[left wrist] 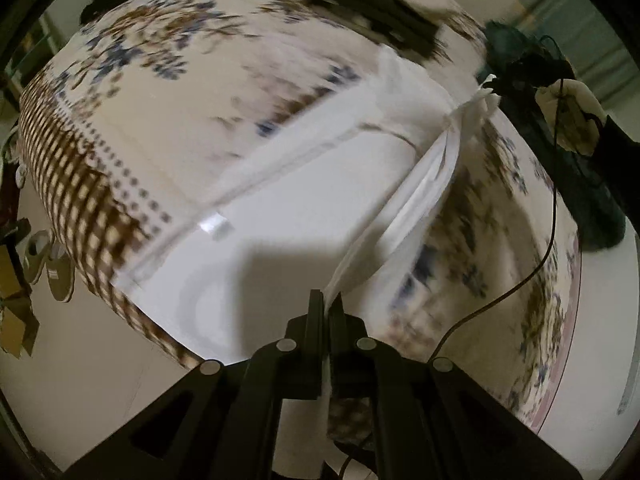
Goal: Fold small clothes
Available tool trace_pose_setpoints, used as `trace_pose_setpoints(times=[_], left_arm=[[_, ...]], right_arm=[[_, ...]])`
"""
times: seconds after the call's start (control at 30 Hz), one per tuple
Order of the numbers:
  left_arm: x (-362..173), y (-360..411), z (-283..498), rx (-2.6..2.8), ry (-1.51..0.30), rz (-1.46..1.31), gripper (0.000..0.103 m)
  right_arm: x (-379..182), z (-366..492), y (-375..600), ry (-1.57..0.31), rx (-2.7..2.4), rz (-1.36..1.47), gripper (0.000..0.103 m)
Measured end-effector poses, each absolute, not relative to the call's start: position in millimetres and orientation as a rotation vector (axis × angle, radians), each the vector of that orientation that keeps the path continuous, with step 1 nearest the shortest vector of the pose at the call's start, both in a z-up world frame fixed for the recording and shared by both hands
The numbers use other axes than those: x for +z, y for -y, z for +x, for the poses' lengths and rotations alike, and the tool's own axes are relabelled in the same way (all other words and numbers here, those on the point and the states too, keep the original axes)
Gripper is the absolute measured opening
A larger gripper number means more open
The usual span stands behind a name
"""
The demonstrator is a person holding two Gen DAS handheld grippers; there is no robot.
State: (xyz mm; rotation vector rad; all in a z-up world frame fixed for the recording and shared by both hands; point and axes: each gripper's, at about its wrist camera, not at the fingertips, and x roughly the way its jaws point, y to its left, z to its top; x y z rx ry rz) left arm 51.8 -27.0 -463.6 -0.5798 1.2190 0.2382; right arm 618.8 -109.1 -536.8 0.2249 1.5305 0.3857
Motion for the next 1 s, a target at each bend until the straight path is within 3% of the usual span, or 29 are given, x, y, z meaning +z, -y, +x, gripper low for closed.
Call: trace_pose_setpoints(times=[0.27,0.5,0.57,0.63,0.67,0.73,0.77,0.8,1.0], left_arm=[[-527,-77,42,0.265,-1.253,-0.720,0.000],[-572,-117,41,0.284,-1.333,-0.741,0.004],[-586,-127,38,0.279,-1.382,-0.770,0.005],[-593,-136,29,0.281,-1.413,-0.831,0.007],[-593,-140,24,0.287,-1.423,-0.854,0.015],[-590,-145,17,0.287,-1.420,-0.884,0.030],[-585,-148,12,0.296,-1.406,-0.903,0.045],[-579,-150,8,0.297,-1.384,-0.921,0.053],[-561,-110,44,0.248,-1.400,-0.705,0.056]], right_arm=[[-583,615,-43,-1.542,0.305,-0.023,0.003],[-619,620,-83,-1.591,0.224,-0.121,0.004],[-621,623,-75,-1.627,0.218,-0.080,0.018],[-615,618,-58,-1.668,0.250,0.016,0.065],[-611,613,-49,-1.674,0.263,0.047,0.070],[-598,593,-28,-1.675,0.305,0.097,0.071],[-592,576,-16,-1.678,0.323,0.105,0.071],[-588,560,-6,-1.682,0.336,0.106,0.071],[-607,421,59,-1.790,0.369,0.087,0.071]])
